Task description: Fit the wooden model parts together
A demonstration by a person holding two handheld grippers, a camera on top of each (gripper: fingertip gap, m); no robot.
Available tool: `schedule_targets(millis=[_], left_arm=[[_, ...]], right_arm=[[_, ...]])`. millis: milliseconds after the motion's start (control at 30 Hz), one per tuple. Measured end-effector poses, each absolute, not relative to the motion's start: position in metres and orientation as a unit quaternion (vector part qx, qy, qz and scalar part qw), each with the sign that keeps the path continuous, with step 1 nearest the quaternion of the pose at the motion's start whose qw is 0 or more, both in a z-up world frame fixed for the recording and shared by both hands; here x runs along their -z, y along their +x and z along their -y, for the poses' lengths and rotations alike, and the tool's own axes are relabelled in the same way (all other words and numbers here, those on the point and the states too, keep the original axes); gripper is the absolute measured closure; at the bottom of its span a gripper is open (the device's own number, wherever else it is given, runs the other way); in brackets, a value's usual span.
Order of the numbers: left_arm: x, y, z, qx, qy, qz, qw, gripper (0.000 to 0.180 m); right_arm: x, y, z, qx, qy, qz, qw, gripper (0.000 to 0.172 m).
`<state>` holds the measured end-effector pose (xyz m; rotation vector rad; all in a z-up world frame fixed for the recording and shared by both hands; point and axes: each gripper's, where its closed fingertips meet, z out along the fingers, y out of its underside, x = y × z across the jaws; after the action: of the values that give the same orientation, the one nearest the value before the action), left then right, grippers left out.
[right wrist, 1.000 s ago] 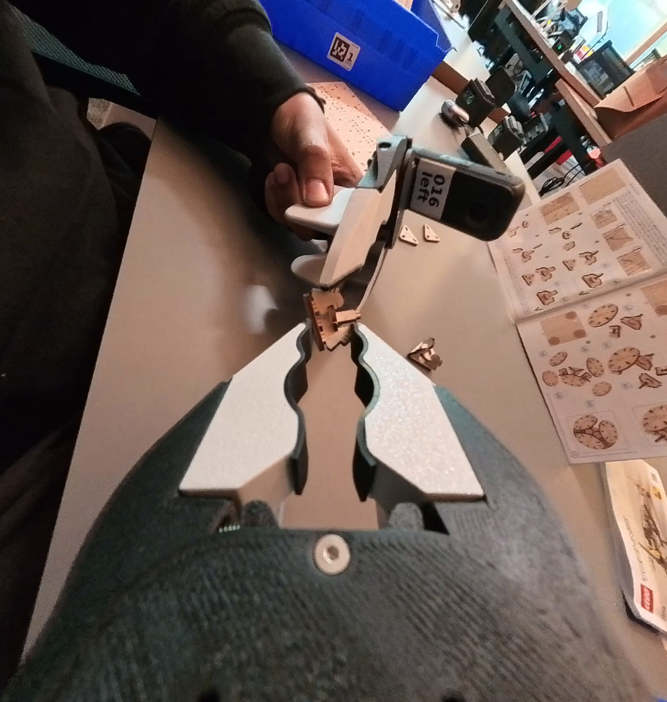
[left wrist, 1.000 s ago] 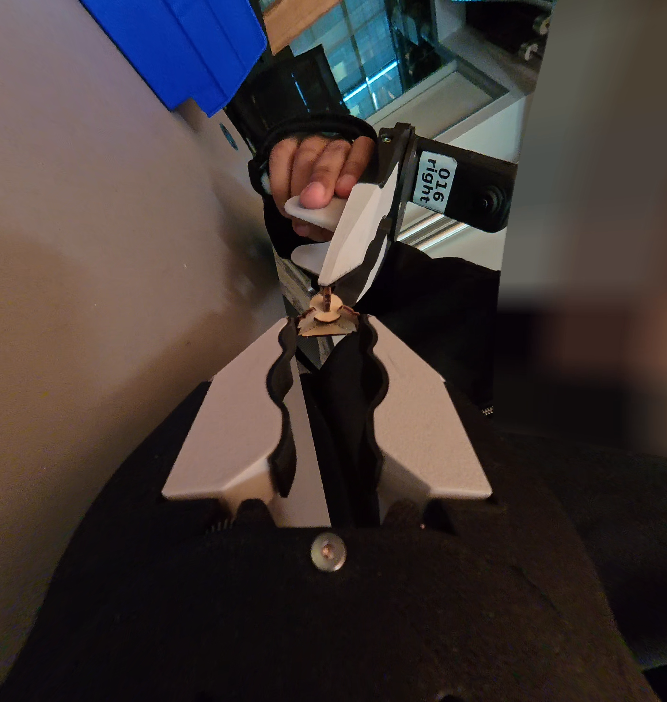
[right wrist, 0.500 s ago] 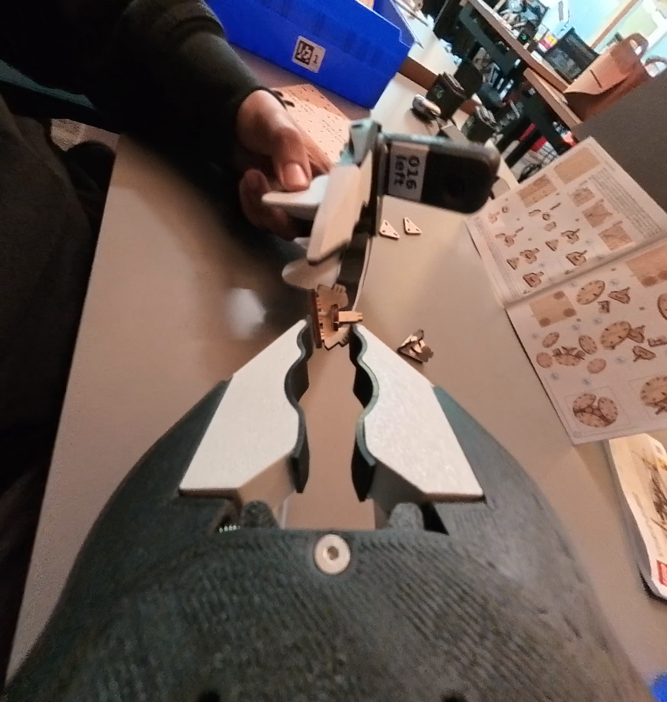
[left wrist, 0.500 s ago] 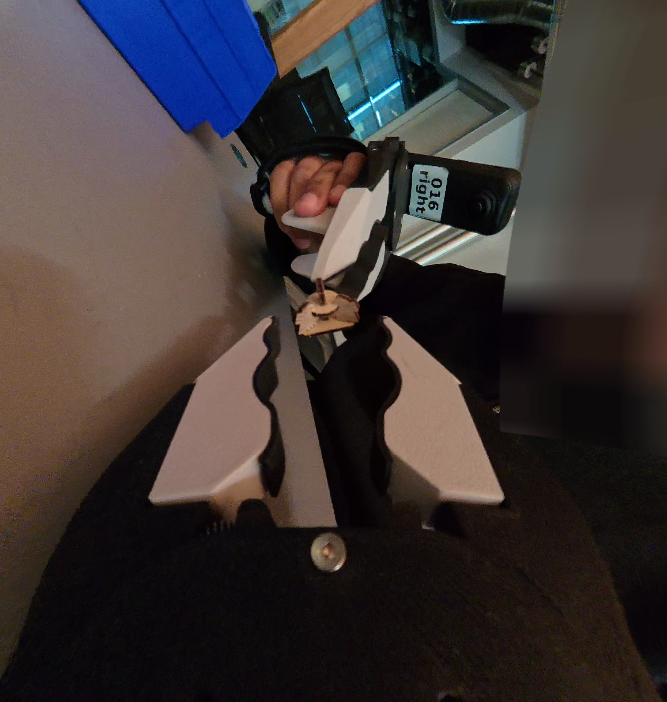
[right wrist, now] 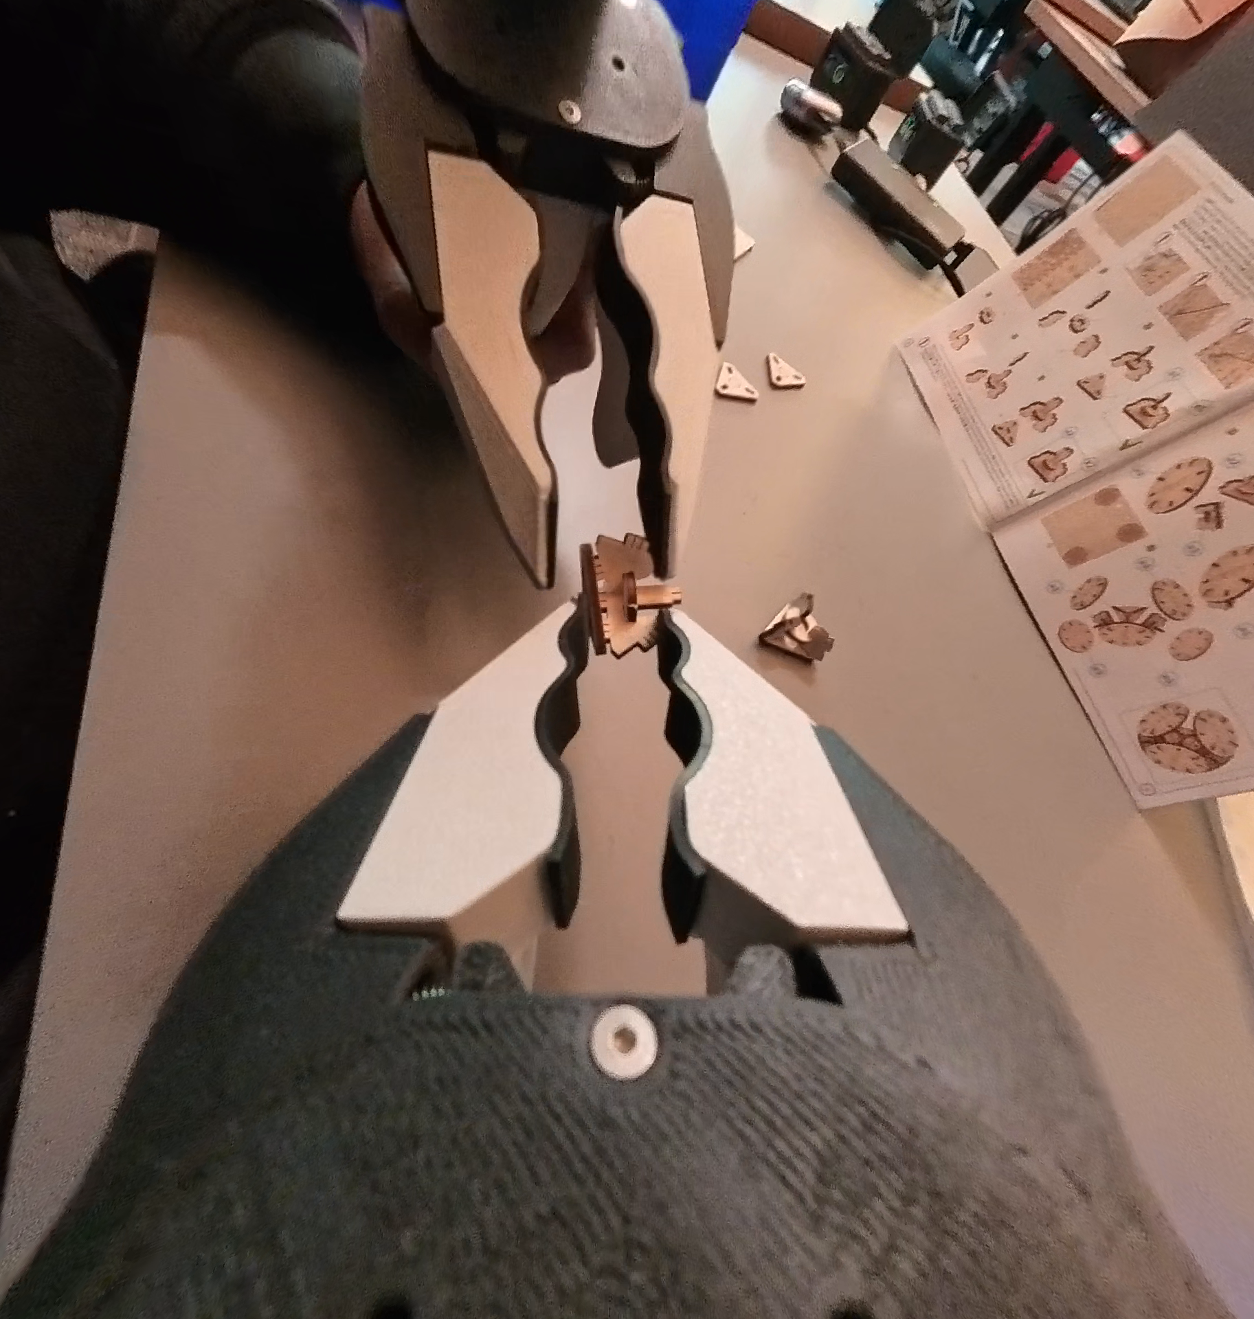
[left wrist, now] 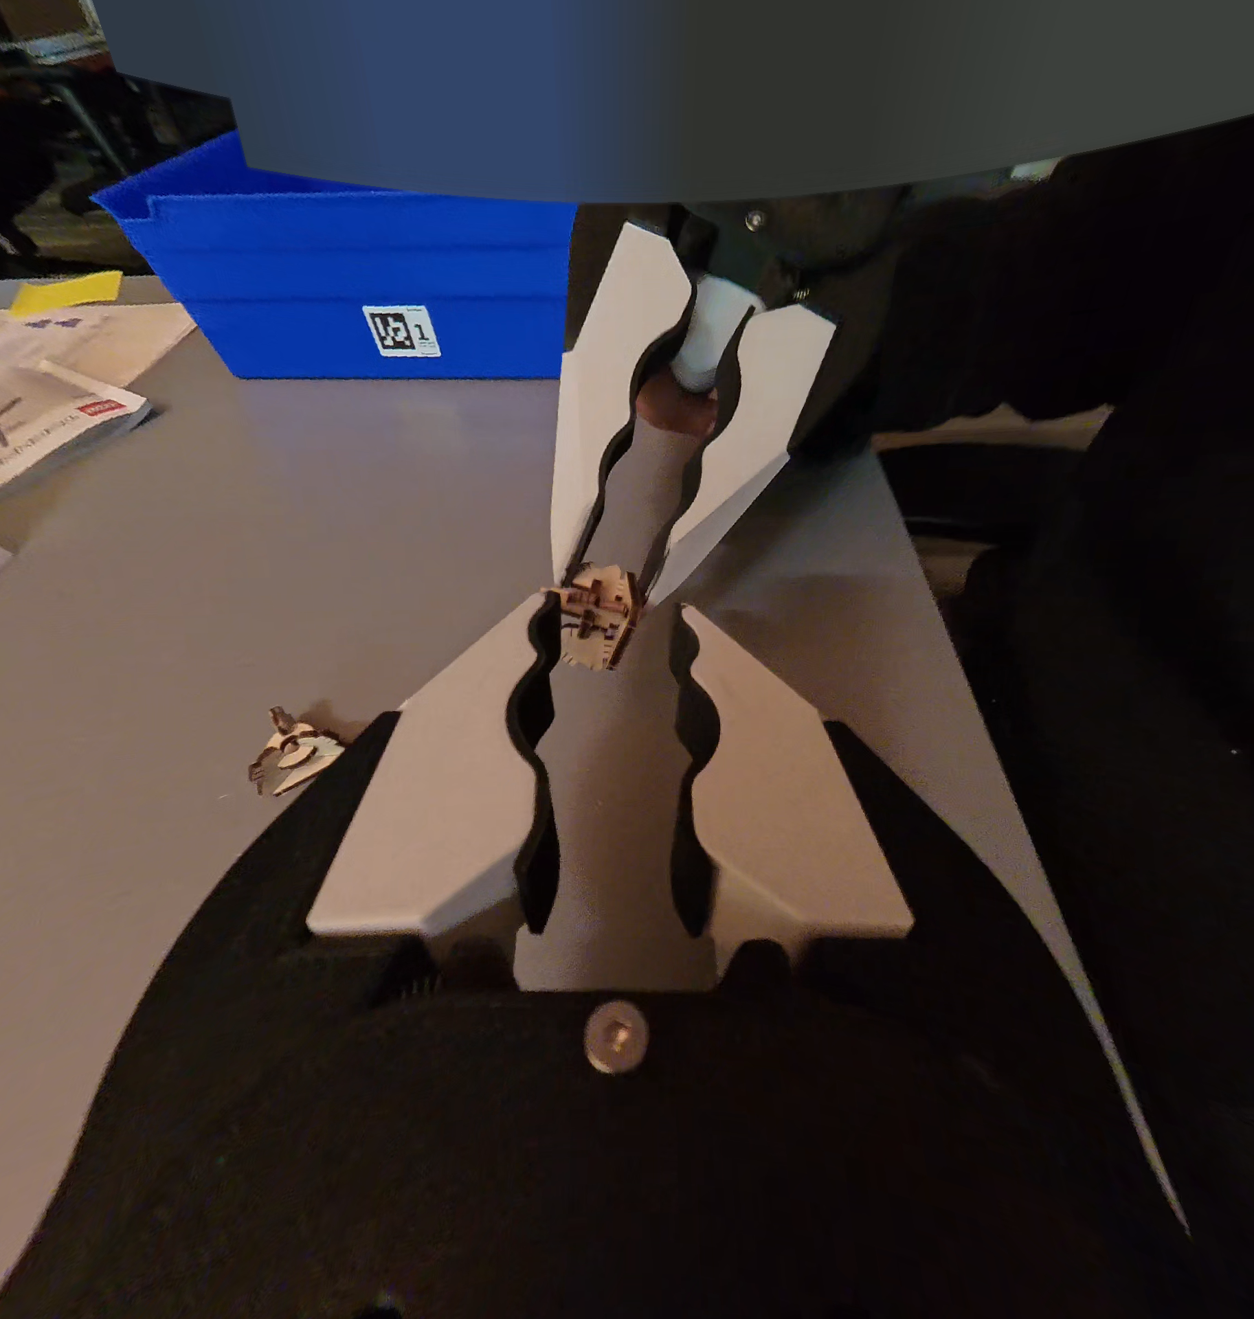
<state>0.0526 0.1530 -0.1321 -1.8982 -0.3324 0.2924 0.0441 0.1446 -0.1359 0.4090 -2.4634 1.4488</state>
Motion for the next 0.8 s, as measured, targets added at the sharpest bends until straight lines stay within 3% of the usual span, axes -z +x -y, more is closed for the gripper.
schedule_targets(millis=[133,400,800], left_arm=[[0.142,0.051,-0.15,-0.146,-0.823,0.133,0.533,0.163],[0.153,0.049,-0.147,-0.195,-0.841,0.113,0.492,0.163],[0.165,0.054,-0.148,-0.165,-0.862,0.119,0.464,0.164]], right_arm=[[0.144,0.046,-0.143,-0.482,0.151,0.854,0.124,0.154],[0.155,0.045,-0.141,-0.474,0.134,0.863,0.114,0.154],[0.167,0.049,-0.142,-0.471,0.137,0.865,0.105,0.155]])
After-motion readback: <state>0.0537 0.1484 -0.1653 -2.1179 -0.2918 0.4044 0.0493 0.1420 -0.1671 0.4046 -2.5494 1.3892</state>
